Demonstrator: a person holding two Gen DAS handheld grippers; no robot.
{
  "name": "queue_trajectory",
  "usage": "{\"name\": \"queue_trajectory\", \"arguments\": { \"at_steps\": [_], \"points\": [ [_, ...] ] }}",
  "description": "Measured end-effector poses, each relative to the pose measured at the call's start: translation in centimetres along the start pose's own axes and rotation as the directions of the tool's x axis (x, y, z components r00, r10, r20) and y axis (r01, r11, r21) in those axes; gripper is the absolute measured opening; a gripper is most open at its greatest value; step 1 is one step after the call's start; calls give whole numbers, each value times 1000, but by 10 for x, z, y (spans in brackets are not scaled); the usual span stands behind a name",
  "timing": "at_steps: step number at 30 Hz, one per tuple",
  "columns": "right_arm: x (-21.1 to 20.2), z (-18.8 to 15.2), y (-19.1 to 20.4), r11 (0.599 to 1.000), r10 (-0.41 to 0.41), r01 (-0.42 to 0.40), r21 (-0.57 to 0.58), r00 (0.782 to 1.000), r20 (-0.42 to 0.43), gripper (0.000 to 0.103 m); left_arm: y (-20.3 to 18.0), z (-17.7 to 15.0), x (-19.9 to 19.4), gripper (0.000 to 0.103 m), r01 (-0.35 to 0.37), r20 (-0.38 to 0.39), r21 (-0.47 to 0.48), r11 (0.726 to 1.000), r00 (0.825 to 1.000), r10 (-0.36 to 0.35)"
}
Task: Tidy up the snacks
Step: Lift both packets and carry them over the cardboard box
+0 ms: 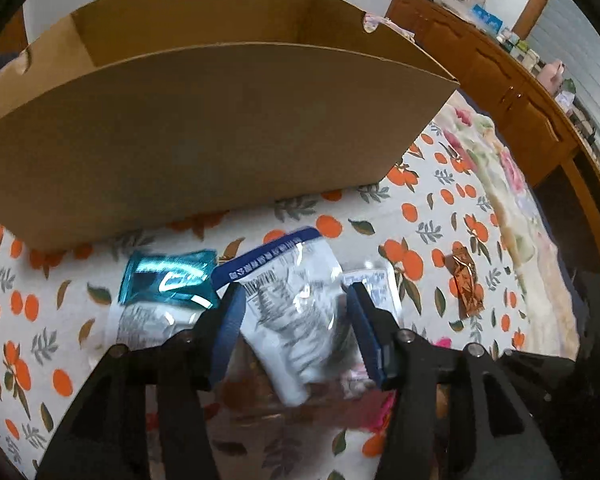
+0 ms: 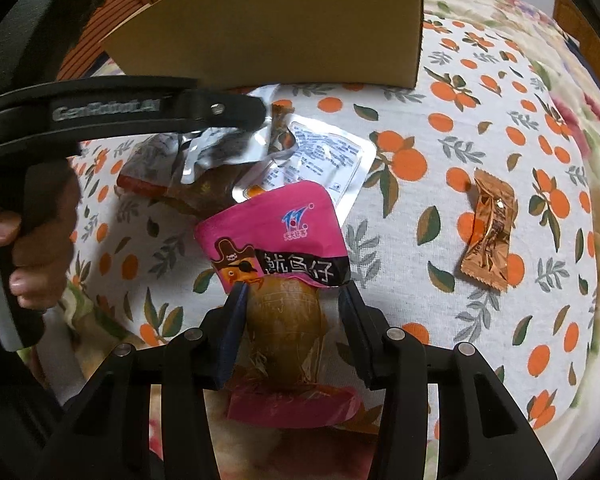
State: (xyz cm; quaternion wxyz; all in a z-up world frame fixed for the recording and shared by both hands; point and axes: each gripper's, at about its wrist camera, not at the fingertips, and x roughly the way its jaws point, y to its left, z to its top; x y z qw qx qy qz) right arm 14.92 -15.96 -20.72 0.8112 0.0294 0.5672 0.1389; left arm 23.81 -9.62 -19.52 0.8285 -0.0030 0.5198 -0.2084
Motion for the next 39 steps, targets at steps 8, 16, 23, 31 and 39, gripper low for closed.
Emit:
{"name": "queue_trajectory", "arguments": {
  "at_steps": [8, 16, 23, 31, 39],
  "points": [
    [1, 3, 1, 1000, -1, 1, 2, 1000, 3, 46, -19, -5, 13, 63, -138, 14, 147, 979, 990, 137],
    [0, 6, 3, 1000, -8, 8, -1, 1000, -1, 46, -6, -4, -2, 47, -78, 0, 101, 992, 997, 79],
    [0, 8, 10, 1000, -8, 8, -21, 1000, 2, 42, 4, -3, -26, 47, -26, 12, 53, 998, 1000, 26],
    [-7, 6, 13, 1000, -10, 10, -24, 1000, 22, 42, -5, -1, -48, 47, -41, 59, 85, 996, 998, 36],
    [-33, 15, 12, 1000, -10, 13, -25, 994, 110, 42, -7, 12, -78, 47, -33, 134, 89, 995, 991, 21]
  ]
}}
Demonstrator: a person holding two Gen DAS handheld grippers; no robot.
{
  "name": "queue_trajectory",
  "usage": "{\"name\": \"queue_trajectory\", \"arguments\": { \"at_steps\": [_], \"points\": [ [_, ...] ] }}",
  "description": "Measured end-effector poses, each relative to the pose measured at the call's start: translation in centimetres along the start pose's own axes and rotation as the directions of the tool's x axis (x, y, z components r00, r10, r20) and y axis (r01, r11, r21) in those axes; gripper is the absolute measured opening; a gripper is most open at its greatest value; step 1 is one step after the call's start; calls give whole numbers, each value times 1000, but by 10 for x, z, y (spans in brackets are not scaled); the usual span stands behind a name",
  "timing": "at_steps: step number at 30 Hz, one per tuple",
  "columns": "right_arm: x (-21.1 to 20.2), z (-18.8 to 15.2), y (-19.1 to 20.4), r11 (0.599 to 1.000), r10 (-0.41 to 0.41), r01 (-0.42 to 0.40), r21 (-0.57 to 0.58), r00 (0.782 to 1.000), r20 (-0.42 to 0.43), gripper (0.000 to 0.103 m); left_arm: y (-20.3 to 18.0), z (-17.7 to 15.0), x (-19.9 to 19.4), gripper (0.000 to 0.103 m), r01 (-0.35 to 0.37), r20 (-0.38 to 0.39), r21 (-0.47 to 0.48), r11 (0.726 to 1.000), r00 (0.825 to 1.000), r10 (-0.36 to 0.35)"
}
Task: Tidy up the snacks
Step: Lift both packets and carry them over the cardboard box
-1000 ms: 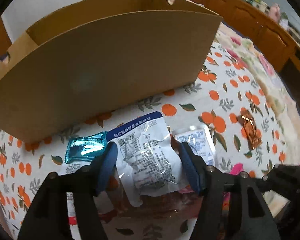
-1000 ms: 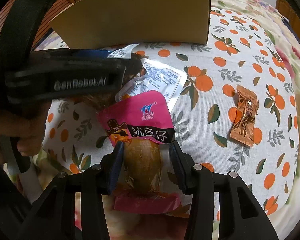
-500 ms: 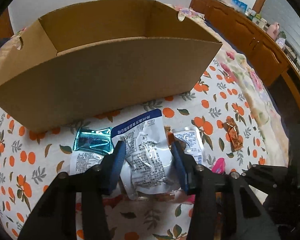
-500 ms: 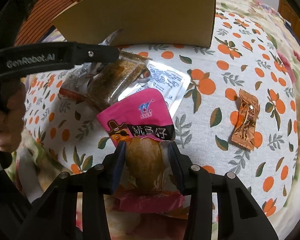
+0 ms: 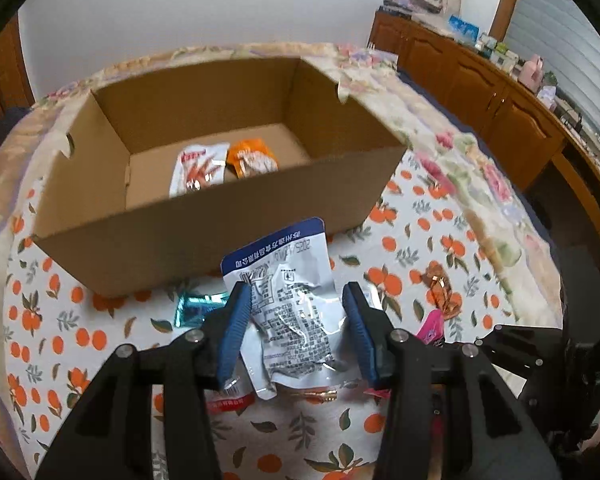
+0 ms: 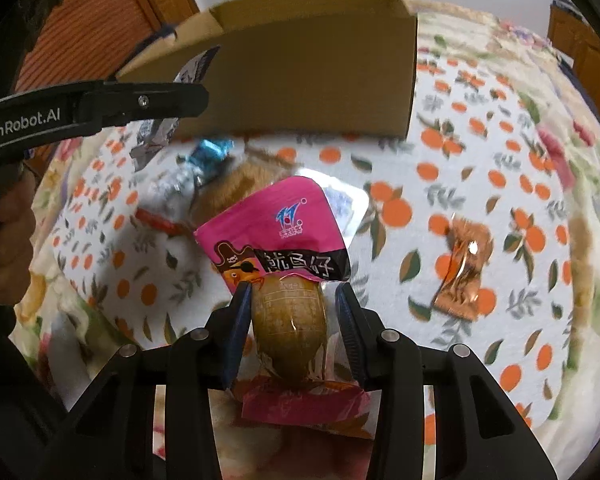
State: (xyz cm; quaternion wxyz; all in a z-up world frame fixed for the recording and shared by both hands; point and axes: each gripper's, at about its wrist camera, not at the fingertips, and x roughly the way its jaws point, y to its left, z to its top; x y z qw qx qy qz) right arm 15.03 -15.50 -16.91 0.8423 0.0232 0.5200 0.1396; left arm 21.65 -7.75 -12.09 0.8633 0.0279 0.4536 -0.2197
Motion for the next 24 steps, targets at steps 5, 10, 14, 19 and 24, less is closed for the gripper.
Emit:
{"name": "queue_trajectory", "arguments": {
  "at_steps": [5, 10, 14, 19, 24],
  "points": [
    [-17, 18, 3, 1000, -10, 12, -23, 998, 69, 42, 4, 12, -17, 47, -9, 46, 4, 1000, 999, 8],
    [-31, 43, 0, 999, 0, 5, -32, 991, 132, 42, 11, 25, -33, 47, -15, 91, 5, 1000, 996, 14],
    [-35, 65, -3, 999, 1, 7, -47, 985, 170, 42, 14, 35, -41, 47, -48, 119, 29, 998, 992, 45],
    [-35, 89, -5, 998, 7, 5, -58, 979, 205, 42, 20, 44, -43, 47, -57, 141, 28, 998, 989, 52],
    [-34, 113, -3, 997, 21, -3, -74, 971, 238, 42, 32, 55, -43, 47, -70, 164, 10, 998, 984, 67]
  ]
}}
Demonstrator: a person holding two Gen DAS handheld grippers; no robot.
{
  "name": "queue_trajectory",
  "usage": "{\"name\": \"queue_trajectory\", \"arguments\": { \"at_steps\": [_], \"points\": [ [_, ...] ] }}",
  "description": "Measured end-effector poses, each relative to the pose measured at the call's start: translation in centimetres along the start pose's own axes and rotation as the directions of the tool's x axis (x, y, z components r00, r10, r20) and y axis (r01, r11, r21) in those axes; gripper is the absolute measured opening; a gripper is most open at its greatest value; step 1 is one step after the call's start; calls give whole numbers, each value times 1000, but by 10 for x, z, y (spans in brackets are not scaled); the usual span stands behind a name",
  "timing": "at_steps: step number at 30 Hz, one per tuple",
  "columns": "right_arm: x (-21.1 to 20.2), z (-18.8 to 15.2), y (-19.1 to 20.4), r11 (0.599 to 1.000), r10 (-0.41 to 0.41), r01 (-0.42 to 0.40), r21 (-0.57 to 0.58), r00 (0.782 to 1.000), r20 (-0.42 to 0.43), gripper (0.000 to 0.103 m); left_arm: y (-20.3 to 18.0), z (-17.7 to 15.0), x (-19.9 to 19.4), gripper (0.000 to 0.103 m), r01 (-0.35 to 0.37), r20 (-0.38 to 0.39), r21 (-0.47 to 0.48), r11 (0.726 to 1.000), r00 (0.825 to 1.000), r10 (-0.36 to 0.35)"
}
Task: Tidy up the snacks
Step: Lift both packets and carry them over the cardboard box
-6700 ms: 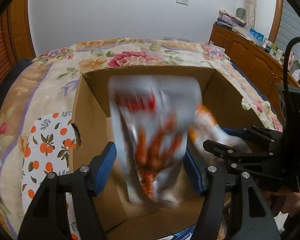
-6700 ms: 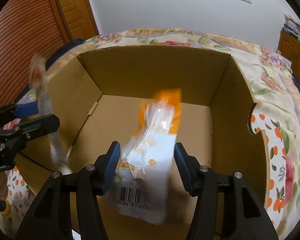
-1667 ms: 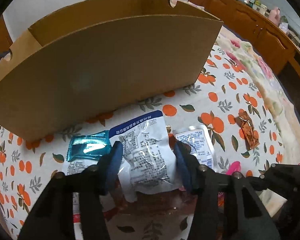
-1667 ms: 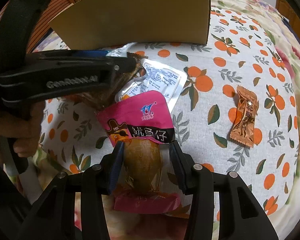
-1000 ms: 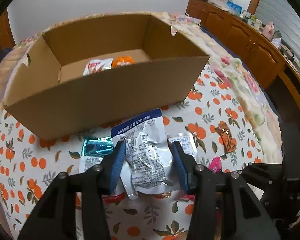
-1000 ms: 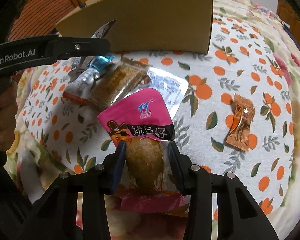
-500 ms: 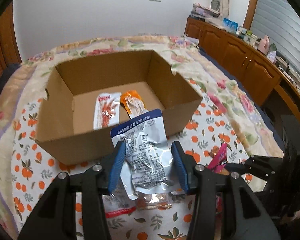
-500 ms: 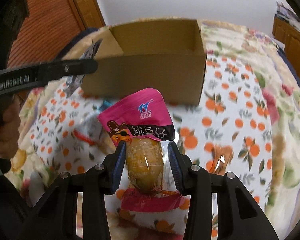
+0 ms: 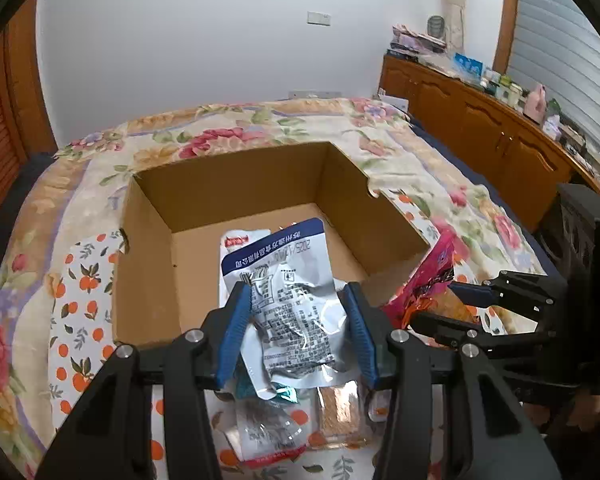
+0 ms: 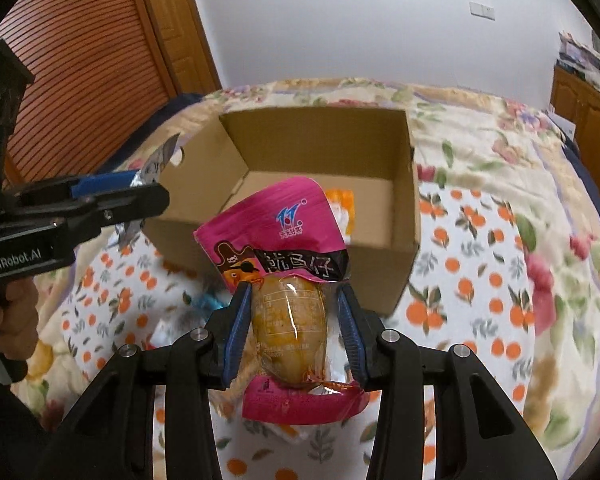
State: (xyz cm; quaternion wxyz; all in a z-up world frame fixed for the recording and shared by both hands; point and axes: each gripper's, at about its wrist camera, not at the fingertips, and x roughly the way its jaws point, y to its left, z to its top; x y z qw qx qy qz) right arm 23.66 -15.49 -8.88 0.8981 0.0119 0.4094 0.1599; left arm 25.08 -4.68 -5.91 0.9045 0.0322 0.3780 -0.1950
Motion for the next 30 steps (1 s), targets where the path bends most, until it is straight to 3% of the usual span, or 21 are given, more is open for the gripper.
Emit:
{"name": "queue_trajectory", "arguments": {
  "at_steps": [14, 22, 30],
  "points": [
    [19, 48, 14, 998, 8, -5, -63, 999, 34, 42, 32, 31, 8, 47, -21, 43, -15, 1000, 999, 21],
    [43, 79, 13, 997, -16, 19, -76, 999, 34, 43, 56, 38, 36, 48, -30, 22, -33, 999, 999, 31],
    [74, 86, 7, 995, -58, 58, -87, 998, 4, 43, 79, 31, 68, 48, -27, -30, -91, 995, 999, 25]
  ]
}}
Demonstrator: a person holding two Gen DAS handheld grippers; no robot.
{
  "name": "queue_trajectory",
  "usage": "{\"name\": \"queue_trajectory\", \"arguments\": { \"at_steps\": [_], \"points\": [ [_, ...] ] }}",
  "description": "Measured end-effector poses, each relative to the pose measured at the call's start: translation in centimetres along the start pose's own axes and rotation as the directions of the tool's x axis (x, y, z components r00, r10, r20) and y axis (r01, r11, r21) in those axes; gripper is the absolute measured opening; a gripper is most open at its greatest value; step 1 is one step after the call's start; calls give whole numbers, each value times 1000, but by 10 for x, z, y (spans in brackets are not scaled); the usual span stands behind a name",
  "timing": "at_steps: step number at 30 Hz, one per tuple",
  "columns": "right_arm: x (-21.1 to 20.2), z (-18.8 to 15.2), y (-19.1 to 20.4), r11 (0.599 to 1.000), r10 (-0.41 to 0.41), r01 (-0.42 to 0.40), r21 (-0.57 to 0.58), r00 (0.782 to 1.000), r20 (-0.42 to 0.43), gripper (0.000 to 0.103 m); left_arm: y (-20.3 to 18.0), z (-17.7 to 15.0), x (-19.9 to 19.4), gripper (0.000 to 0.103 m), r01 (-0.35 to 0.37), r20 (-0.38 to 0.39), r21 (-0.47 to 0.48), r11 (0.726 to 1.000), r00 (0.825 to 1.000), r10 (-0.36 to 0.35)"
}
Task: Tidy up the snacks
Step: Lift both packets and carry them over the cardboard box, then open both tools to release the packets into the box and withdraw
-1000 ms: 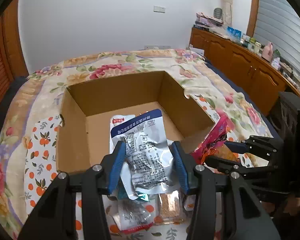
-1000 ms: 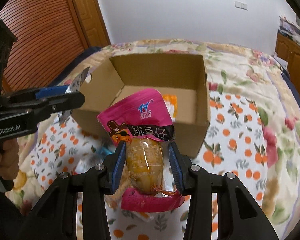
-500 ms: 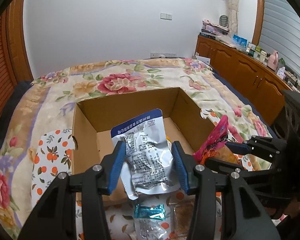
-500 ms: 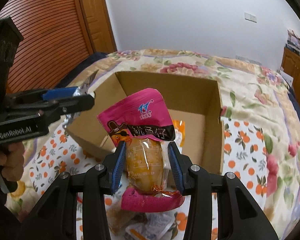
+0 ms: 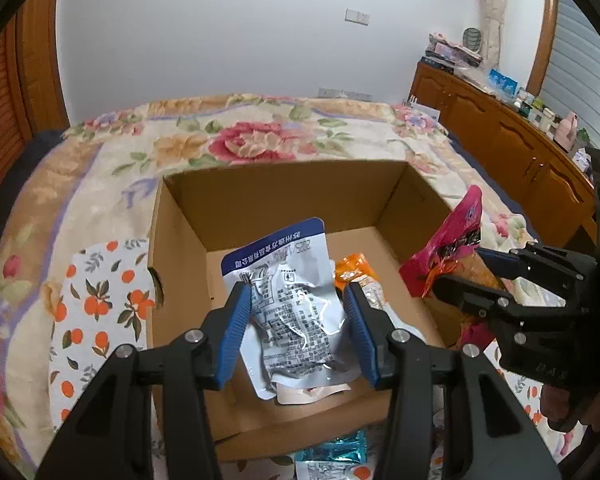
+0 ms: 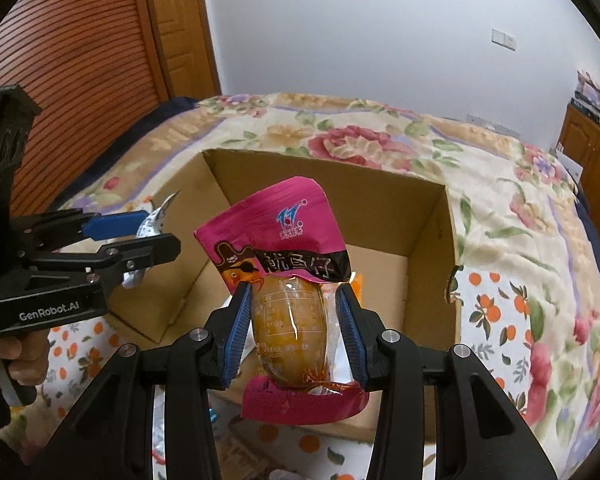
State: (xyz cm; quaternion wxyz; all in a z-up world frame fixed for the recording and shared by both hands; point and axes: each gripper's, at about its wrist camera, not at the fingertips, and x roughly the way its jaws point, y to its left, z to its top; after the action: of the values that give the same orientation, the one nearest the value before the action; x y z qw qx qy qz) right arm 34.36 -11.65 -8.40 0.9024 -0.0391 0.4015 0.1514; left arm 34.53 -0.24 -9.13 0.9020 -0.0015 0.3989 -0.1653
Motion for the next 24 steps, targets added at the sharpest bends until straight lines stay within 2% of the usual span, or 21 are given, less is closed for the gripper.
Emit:
{"name": "queue_trajectory", "arguments": {
  "at_steps": [11, 19, 24],
  "points": [
    [47, -10, -14, 998, -60, 62, 29, 996, -68, 43, 5, -23, 33, 48, -17, -77, -12, 1000, 997, 16],
    [61, -25, -17, 996, -87, 90, 20, 990, -108, 43, 2, -27, 37, 47, -14, -80, -6, 1000, 997, 14],
    [60, -26, -18, 996, -75, 80, 37, 991, -112, 44, 3, -27, 37, 47, -17, -76, -12, 1000, 997, 16]
  ]
}}
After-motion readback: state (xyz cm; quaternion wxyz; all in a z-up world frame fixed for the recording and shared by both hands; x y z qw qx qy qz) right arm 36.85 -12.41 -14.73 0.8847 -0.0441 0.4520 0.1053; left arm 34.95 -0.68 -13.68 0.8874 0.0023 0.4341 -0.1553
